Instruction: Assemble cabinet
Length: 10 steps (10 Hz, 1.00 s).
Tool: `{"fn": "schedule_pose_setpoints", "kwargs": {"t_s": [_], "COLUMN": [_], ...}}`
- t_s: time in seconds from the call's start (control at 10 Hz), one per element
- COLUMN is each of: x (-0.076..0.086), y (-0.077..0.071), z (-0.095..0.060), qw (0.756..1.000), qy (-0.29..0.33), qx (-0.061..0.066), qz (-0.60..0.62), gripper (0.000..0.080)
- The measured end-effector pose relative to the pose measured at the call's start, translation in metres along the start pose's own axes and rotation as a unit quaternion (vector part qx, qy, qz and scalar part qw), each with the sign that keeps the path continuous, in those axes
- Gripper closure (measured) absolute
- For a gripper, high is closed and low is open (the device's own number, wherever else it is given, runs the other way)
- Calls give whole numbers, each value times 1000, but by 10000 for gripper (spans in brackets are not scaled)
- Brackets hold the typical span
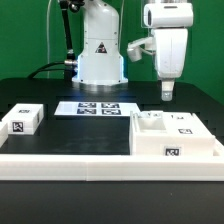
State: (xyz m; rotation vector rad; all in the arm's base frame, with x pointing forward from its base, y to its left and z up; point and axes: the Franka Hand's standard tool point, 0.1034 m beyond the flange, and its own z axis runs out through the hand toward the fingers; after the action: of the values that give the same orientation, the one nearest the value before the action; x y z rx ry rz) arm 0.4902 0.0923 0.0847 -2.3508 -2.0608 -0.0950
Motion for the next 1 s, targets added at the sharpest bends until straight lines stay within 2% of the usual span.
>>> {"fn": "schedule_pose_setpoints", "kwargs": {"t_s": [0.2, 0.5, 0.6, 0.8, 1.0], "x": [0, -3, -5, -6, -6], "y": [-1, -28, -38, -49, -55], "z": [1, 14, 20, 32, 41], "qw": [1000, 1000, 1000, 1000, 1000], "qy": [0, 7, 8, 15, 18], "qx": [0, -6, -4, -6, 1], "qz": [0, -2, -2, -1, 2], "gripper": [2, 2, 2, 2, 2]}}
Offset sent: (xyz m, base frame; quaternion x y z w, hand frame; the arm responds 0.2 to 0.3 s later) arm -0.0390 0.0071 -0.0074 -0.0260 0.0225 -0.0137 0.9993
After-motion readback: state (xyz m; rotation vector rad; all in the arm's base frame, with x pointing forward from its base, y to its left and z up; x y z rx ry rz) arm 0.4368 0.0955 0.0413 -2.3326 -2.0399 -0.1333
